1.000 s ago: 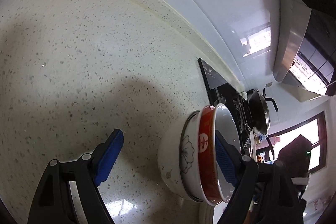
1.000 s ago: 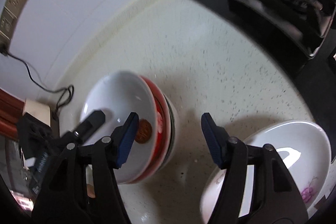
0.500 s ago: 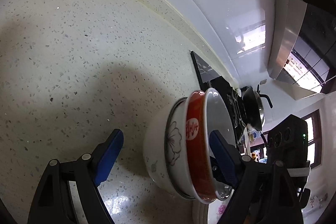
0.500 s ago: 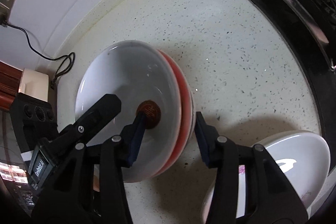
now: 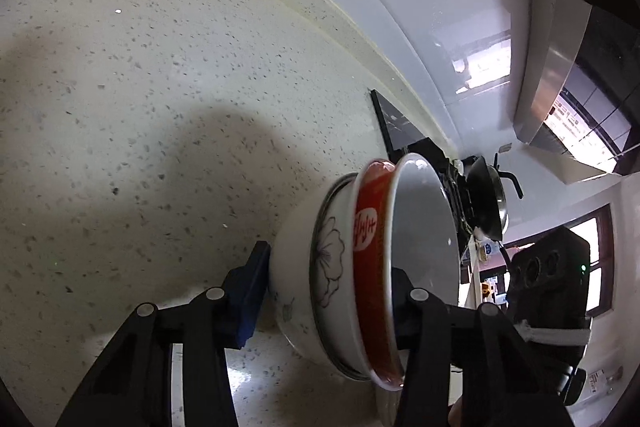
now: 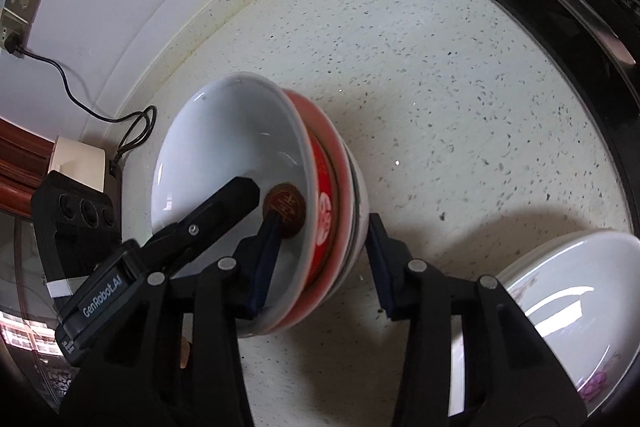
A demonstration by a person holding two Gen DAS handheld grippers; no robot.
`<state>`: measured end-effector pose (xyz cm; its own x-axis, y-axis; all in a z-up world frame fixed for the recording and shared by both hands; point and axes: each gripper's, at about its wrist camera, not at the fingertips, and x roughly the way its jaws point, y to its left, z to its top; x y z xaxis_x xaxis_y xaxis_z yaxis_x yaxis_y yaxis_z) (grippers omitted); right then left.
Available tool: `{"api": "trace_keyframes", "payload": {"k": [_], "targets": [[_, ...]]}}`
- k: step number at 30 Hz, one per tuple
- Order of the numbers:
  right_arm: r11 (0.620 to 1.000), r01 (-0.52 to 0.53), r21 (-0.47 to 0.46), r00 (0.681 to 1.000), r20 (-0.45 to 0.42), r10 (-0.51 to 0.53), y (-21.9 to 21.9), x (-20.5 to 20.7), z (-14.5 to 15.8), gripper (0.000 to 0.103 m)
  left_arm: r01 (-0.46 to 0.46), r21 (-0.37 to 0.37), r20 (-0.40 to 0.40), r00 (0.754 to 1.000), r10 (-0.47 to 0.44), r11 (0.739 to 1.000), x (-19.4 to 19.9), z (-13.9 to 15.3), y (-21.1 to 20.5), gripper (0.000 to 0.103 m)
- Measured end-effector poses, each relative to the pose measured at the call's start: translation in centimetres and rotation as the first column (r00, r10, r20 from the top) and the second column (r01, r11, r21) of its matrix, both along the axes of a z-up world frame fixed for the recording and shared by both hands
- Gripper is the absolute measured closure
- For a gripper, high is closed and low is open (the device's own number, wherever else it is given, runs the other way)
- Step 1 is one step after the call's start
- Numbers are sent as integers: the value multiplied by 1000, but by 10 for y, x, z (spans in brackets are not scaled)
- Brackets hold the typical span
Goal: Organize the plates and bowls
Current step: 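Lift the nested bowl stack with both grippers and carry it to the plate stack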
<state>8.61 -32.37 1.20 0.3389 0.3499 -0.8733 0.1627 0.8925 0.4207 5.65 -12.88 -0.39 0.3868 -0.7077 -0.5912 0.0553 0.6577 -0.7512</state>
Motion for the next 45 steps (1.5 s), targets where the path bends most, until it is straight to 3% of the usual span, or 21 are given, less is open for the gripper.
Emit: {"api": "trace_keyframes", "payload": {"k": [7,14,23,31,45], "targets": [[1000,0,15,1000,12,0,12,-10,-1,57,-27,104,65,998,20,994,-6,11,1,62],[1000,16,-2,999,43,-16,17,-19,7,57,-29,86,64,998,23,996,-8,14,4,62],[999,16,-34,997,82,-14,-2,-44,41,56,-22,39,97,995,18,999,-21,34,5,60],[996,69,-57,991,119,-62,-29,-93,75,57,41,61,174,983,-51,997,-48,63,-37,53],[980,193,-47,976,108,-187,-87,-165,83,56,159,82,116,979,-168,984,-84,65,-124,53]]}}
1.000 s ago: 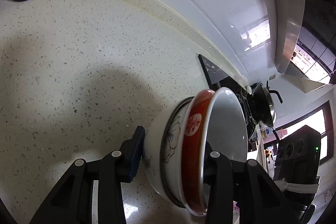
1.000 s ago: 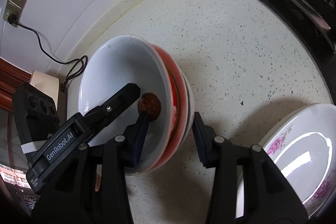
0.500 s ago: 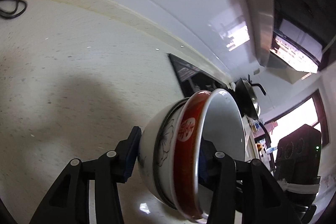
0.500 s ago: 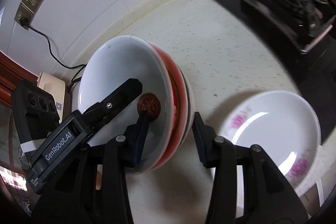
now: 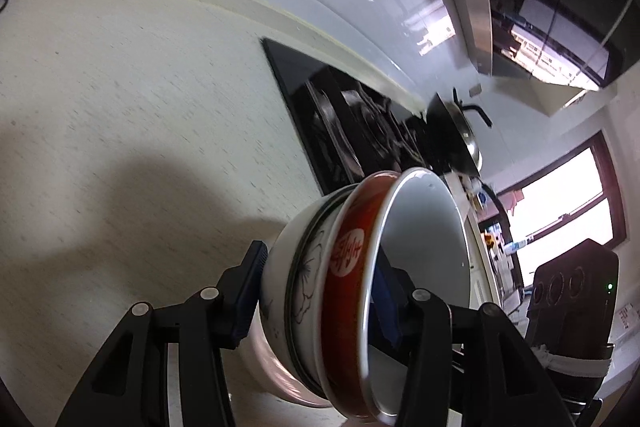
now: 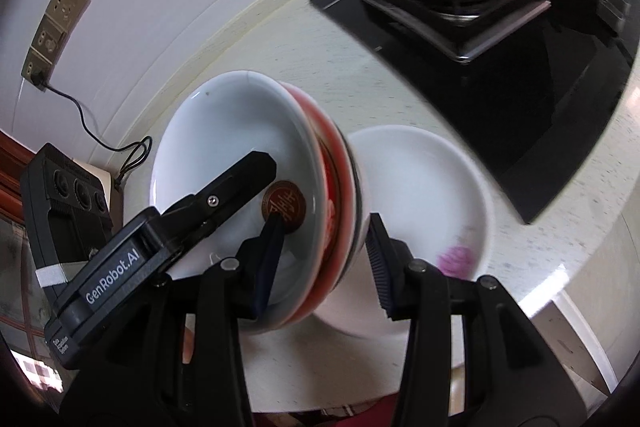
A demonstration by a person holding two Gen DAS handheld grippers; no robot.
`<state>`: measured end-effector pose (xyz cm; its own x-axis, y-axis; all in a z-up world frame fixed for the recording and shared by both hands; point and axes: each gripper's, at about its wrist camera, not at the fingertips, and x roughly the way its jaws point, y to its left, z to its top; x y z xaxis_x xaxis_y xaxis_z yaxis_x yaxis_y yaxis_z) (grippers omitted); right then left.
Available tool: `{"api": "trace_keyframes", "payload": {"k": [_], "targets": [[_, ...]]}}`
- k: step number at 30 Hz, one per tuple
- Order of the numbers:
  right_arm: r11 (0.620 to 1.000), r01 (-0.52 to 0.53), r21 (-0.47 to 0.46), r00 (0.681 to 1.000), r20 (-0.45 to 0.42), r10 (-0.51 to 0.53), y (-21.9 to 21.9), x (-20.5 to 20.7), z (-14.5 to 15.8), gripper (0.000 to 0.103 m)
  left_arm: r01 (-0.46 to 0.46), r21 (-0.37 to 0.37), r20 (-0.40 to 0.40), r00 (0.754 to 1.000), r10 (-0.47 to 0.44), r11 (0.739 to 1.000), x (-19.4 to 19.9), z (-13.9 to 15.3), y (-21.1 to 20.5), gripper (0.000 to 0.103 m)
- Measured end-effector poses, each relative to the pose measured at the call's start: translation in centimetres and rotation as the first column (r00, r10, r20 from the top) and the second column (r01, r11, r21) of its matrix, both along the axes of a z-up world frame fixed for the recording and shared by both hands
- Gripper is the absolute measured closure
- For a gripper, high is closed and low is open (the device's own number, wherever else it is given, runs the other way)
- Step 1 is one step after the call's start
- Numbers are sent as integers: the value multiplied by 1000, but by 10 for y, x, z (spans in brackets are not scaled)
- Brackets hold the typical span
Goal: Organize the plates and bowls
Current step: 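Lift the nested bowl stack with both grippers and carry it to the plate stack, then lower the bowl stack onto the pink-rose plates and open both grippers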
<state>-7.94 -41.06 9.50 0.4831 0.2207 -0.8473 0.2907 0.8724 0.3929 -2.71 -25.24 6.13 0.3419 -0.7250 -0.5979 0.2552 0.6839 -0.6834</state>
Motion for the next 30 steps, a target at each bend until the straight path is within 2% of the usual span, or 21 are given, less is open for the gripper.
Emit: {"api": "trace_keyframes", "payload": {"k": [8,11,16,19,21,23,28,30], "targets": [[999,47,16,999,-28,-46,-28,-27,-8,57,56,33,-36,998,-55,998,-5,-17,-32,53],[998,57,23,997,-51,-56,-29,-21,-21,57,66,58,-61,996,-63,996,-2,-28,-38,53],[997,73,37,997,-39,-72,-28,-24,-18,55,59,29,-66,996,-57,998,-1,-32,-33,50],[994,95,44,995,-17,-95,-33,-21,-21,49,55,13,-54,997,-54,998,0,-31,-27,41],[994,109,-12,994,31,-109,-30,-27,-14,40,53,0,-10,999,-53,999,-1,-25,-23,35],[991,127,-52,989,85,-122,-28,-36,-1,31,51,-18,13,999,-51,999,-2,-19,-18,15],[974,217,-72,956,216,-197,-26,-65,23,27,49,-32,138,989,-44,998,-13,5,-5,0],[964,255,-72,933,278,-226,-21,-80,28,26,54,-20,199,979,-49,998,-24,15,1,0]]}}
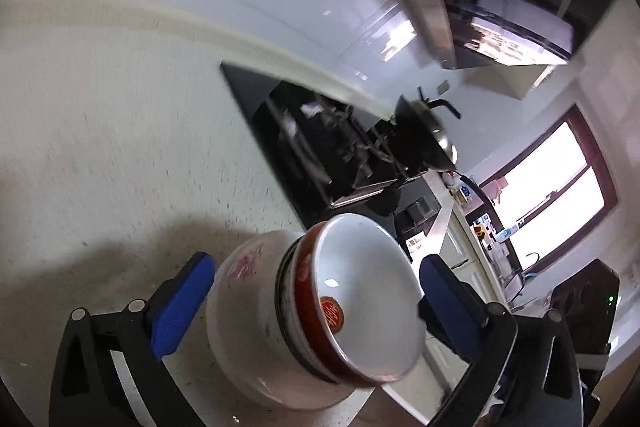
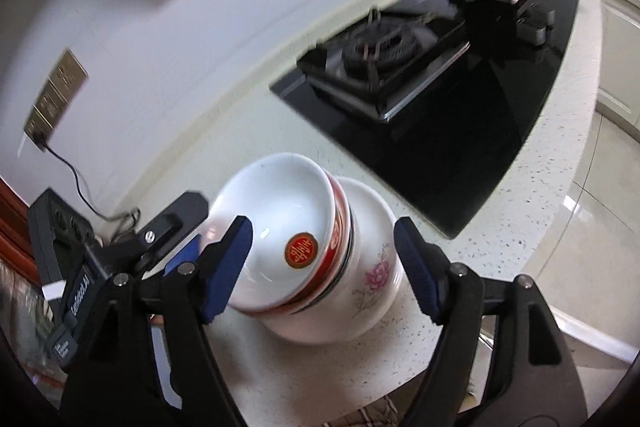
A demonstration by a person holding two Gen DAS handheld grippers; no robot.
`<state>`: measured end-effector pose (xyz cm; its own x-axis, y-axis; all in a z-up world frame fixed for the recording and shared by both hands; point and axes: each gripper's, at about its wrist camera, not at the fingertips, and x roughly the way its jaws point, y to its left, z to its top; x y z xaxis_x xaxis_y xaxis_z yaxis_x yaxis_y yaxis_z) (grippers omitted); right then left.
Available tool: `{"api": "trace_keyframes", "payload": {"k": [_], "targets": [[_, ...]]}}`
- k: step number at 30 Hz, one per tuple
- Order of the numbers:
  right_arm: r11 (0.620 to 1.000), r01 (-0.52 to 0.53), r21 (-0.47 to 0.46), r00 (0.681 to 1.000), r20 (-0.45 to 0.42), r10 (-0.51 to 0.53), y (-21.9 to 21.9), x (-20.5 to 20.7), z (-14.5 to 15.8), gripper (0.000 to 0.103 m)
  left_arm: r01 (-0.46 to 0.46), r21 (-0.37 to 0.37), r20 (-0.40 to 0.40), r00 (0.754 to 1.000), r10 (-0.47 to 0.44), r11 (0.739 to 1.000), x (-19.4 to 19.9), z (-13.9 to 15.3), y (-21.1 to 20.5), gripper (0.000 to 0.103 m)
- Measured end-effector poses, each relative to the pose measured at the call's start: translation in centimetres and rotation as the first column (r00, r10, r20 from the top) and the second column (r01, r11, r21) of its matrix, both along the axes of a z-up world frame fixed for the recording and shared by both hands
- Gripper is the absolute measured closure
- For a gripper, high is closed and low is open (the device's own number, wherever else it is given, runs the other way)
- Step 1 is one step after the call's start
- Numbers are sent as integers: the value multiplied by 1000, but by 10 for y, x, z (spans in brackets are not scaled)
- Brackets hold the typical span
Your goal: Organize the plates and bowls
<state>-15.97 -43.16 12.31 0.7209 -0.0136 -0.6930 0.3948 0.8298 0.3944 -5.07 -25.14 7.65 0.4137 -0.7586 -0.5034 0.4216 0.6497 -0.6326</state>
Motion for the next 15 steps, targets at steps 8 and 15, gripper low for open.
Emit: {"api": "trace_keyframes", "payload": {"k": [8,15], "targets": [[935,178,-306,960,263,-97,54,-86,7,8,-151,233,354,933,61,961,-74,24,22,0],[877,326,-353,905,385,-181,78,-146,-14,1,-272,289,546,834,75,918,-158,13,51,0]]}}
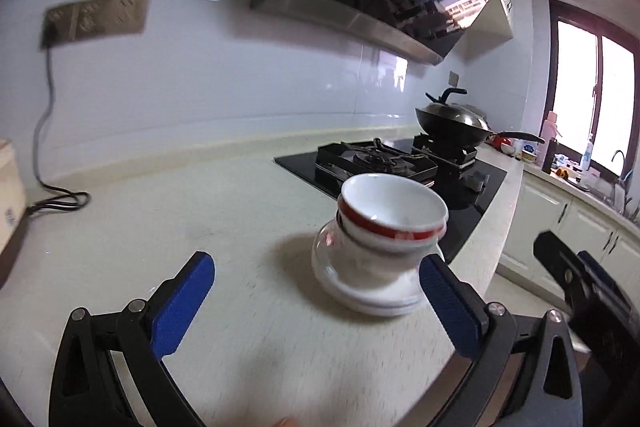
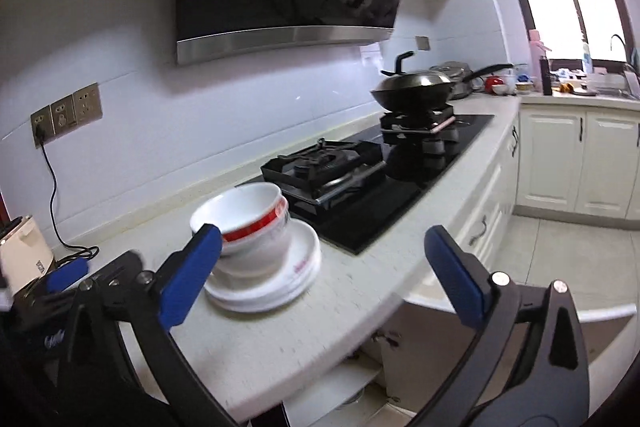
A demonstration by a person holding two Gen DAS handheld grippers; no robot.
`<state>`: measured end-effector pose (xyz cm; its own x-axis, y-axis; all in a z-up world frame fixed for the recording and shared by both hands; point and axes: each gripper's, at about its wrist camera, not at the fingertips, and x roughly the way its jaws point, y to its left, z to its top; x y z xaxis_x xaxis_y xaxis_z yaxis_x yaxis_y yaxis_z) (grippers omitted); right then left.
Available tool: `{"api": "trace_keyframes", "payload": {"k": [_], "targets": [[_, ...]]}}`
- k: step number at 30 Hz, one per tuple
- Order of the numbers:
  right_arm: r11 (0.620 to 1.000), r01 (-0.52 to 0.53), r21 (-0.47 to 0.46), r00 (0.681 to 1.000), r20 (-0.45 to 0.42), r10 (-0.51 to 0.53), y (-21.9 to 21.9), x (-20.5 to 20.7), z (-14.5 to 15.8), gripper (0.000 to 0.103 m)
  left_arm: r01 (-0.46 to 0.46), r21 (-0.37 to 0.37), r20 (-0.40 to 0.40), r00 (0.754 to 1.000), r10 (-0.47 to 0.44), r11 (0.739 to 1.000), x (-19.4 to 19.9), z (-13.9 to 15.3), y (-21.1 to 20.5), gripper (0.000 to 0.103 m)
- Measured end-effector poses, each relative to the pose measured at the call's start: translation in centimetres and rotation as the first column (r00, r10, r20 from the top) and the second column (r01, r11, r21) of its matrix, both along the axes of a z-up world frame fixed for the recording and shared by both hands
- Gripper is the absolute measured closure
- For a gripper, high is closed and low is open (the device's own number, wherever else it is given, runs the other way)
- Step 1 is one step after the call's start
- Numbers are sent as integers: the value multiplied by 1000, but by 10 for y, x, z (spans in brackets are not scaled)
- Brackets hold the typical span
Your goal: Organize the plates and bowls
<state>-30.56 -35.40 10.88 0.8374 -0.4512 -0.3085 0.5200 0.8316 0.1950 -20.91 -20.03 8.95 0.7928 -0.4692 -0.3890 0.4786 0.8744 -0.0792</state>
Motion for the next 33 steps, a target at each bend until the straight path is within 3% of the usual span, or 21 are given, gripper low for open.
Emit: {"api": "trace_keyframes", "payload": {"k": [3,7,12,33], "targets": [[1000,6,5,1000,-8,-6,2,-15,-10,1,-80,28,48,996,79,996,-28,-11,9,0],[1000,-14,20,999,-29,14,12,-40,-21,1,-31,45,-33,999,32,999,-43,-25,12,0],[999,-42,13,998,-49,43,17,-52,-37,1,-5,98,-54,998,10,995,-63,-36,9,0],[1000,-4,-5,1000,-31,4,7,-68,-45,1,-16,127,-19,1000,19,992,-79,-41,6,0]]}}
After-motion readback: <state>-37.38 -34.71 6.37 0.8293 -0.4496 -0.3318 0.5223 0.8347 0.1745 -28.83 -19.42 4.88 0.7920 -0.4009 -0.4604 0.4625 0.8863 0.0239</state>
